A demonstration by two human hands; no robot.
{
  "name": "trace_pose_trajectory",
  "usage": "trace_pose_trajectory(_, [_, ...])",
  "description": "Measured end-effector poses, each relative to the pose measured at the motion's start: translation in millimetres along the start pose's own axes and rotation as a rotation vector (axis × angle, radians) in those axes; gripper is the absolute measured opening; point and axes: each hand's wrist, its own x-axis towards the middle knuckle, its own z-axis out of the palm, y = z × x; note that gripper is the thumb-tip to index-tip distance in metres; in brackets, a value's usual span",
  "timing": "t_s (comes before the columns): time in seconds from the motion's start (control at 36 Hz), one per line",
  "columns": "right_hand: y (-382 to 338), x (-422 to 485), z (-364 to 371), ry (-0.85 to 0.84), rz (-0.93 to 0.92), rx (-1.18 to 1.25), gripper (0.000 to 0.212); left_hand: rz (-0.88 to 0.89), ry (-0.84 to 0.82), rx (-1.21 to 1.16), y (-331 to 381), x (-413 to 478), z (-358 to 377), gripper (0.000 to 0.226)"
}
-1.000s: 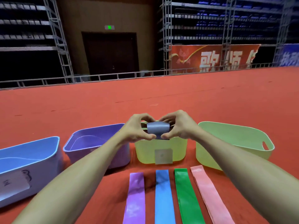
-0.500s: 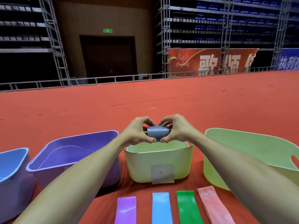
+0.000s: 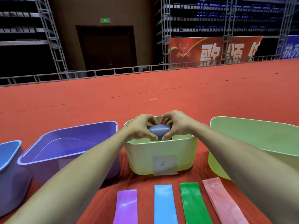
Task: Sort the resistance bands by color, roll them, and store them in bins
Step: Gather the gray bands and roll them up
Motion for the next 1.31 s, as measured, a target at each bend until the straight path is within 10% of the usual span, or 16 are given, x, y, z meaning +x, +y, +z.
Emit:
trace_pose_trajectory(0.56, [-102.1, -98.7, -33.9, -0.042, -0.053, 0.057, 0.034, 0.001, 0.03, 0.164, 55.2, -136.2, -40.5, 0.033])
trace_pose_trajectory(1.08, [-151.2, -176.3, 100.2, -0.266, 0.067, -0.026, 0.037, -0.141, -0.242, 0.208, 30.6, -342.8, 40.8, 0.025])
trace_pose_trajectory(1.31, [-140.7, -157.1, 124.9, -0.168, 0.083, -0.077, 0.041, -0.084, -0.291, 0.14, 18.0, -354.7, 51.0, 0.054])
